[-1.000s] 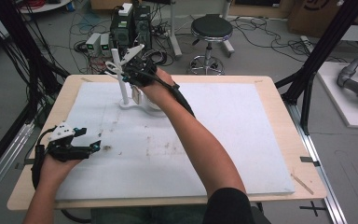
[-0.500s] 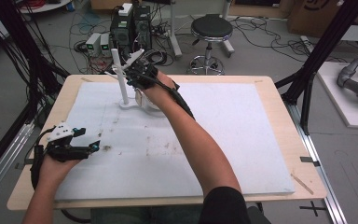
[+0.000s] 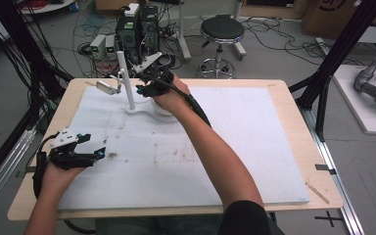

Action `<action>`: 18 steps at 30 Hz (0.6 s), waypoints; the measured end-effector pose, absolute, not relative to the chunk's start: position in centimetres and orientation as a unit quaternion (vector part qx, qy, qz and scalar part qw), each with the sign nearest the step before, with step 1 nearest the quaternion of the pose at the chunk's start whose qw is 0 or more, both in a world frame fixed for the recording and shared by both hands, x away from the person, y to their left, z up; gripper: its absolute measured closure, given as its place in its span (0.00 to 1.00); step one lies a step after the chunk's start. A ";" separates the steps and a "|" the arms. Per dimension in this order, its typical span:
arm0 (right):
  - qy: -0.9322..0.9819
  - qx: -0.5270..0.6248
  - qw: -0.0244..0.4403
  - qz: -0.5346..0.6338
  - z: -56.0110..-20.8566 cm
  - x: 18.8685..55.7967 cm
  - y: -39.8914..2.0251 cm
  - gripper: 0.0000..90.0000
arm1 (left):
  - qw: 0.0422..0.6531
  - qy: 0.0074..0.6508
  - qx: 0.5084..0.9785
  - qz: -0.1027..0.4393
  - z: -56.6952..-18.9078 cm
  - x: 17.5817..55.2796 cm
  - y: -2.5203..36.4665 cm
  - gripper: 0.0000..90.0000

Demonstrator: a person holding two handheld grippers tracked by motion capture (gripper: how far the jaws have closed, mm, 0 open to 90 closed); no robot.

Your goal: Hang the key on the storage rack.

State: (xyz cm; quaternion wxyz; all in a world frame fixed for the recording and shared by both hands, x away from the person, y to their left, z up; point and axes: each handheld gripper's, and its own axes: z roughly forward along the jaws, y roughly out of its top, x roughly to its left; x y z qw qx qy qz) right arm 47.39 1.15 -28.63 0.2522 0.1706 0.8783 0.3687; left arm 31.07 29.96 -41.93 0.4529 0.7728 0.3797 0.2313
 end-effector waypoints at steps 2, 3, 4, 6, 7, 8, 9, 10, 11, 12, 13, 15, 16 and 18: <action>0.877 0.172 0.253 0.371 -28.7 47.1 0.3 0.54 | 0.453 0.378 0.774 0.230 -41.9 31.1 29.8 0.23; 0.876 0.175 0.252 0.371 -28.7 47.0 -0.2 0.52 | 0.453 0.378 0.774 0.231 -41.9 31.2 29.8 0.23; 0.876 0.177 0.253 0.371 -28.8 46.8 -0.6 0.51 | 0.454 0.376 0.774 0.232 -41.8 31.2 29.7 0.23; 0.874 0.181 0.254 0.372 -28.9 46.4 -1.5 0.49 | 0.454 0.374 0.775 0.231 -41.8 31.4 29.5 0.23; 0.873 0.185 0.255 0.372 -28.9 46.3 -1.9 0.49 | 0.455 0.373 0.775 0.230 -41.8 31.5 29.4 0.23; 0.872 0.191 0.256 0.371 -29.0 46.1 -2.4 0.48 | 0.456 0.372 0.776 0.228 -41.8 31.6 29.3 0.23; 0.870 0.196 0.253 0.375 -29.2 45.9 -2.9 0.47 | 0.458 0.371 0.776 0.226 -41.8 31.7 29.1 0.23; 0.868 0.203 0.250 0.377 -29.3 45.7 -3.4 0.46 | 0.458 0.369 0.777 0.226 -41.8 31.9 29.0 0.23; 0.867 0.212 0.246 0.379 -29.4 45.5 -4.0 0.45 | 0.457 0.368 0.778 0.224 -41.9 32.0 28.9 0.23; 0.866 0.217 0.244 0.378 -29.5 45.3 -4.5 0.44 | 0.457 0.367 0.778 0.223 -41.9 32.1 28.8 0.23; 0.867 0.222 0.240 0.377 -29.6 45.2 -4.9 0.42 | 0.457 0.366 0.779 0.223 -41.9 32.2 28.6 0.23; 0.870 0.238 0.224 0.369 -29.7 44.9 -6.0 0.39 | 0.458 0.362 0.781 0.220 -41.9 32.6 28.3 0.23; 0.871 0.246 0.216 0.365 -29.7 44.8 -6.5 0.37 | 0.459 0.360 0.782 0.219 -41.8 32.7 28.1 0.23; 0.870 0.255 0.210 0.366 -29.6 44.4 -7.5 0.36 | 0.458 0.356 0.785 0.217 -41.8 32.9 27.9 0.23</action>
